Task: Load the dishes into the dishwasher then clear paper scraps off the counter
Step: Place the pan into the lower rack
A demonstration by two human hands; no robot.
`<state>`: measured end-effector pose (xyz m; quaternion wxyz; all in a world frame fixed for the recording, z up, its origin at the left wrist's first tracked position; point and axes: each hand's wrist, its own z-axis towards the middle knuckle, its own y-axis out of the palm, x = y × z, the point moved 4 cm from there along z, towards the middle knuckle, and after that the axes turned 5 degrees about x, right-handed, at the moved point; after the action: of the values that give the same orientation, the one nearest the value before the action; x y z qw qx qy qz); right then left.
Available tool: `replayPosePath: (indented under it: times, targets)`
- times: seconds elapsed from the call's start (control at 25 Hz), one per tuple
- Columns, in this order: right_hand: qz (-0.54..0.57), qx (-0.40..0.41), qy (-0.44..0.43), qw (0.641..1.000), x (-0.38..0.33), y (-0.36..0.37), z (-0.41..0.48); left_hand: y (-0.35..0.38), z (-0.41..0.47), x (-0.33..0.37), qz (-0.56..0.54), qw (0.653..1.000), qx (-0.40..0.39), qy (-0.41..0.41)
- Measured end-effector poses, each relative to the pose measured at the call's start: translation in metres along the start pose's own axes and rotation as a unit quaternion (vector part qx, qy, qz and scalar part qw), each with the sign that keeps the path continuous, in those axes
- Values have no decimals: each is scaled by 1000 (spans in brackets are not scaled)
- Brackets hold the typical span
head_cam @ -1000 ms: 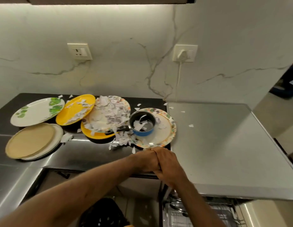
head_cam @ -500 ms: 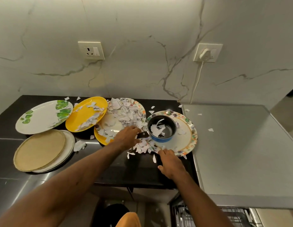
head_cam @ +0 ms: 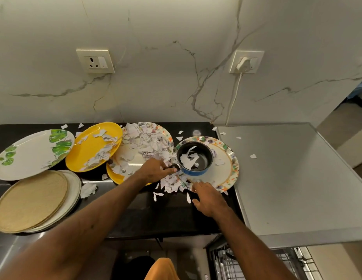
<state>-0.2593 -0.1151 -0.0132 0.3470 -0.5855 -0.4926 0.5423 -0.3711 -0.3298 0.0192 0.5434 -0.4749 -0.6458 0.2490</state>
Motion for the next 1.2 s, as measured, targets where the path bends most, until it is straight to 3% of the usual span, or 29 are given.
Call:
replayPosePath:
  times: [0.12, 0.24, 0.32, 0.44, 0.6, 0.68, 0.76, 0.8, 1.0, 1.2]
  targets:
    - [13, 2, 6, 1000, 1, 1, 0, 11, 3, 4, -15, 999, -38, -18]
    - [25, 26, -3, 999, 1, -10, -4, 19, -2, 6, -139, 983, -102, -64]
    - [67, 117, -23, 991, 1, -23, -8, 17, -7, 13, -166, 983, -73, -35]
    - [181, 272, -18, 945, 3, -53, -12, 5, -14, 26, -156, 986, -1, 66]
    - [243, 379, -13, 893, 5, -89, 14, -12, -18, 40, -193, 977, -15, 92]
    - [253, 342, 59, 903, 7, -98, 38, -15, -20, 44, -168, 978, -32, 117]
    - [215, 257, 159, 929, 14, -99, 58, -14, -24, 45, -160, 977, -38, 137]
    - [185, 227, 167, 941, 13, -99, 66, -15, -27, 43, -162, 976, -32, 143]
    - [119, 125, -15, 985, -11, -82, 72, -26, -30, 32, -141, 977, 30, 154]
    - [-94, 127, 18, 987, -22, -71, 74, -36, -35, 23, -80, 980, 61, 174]
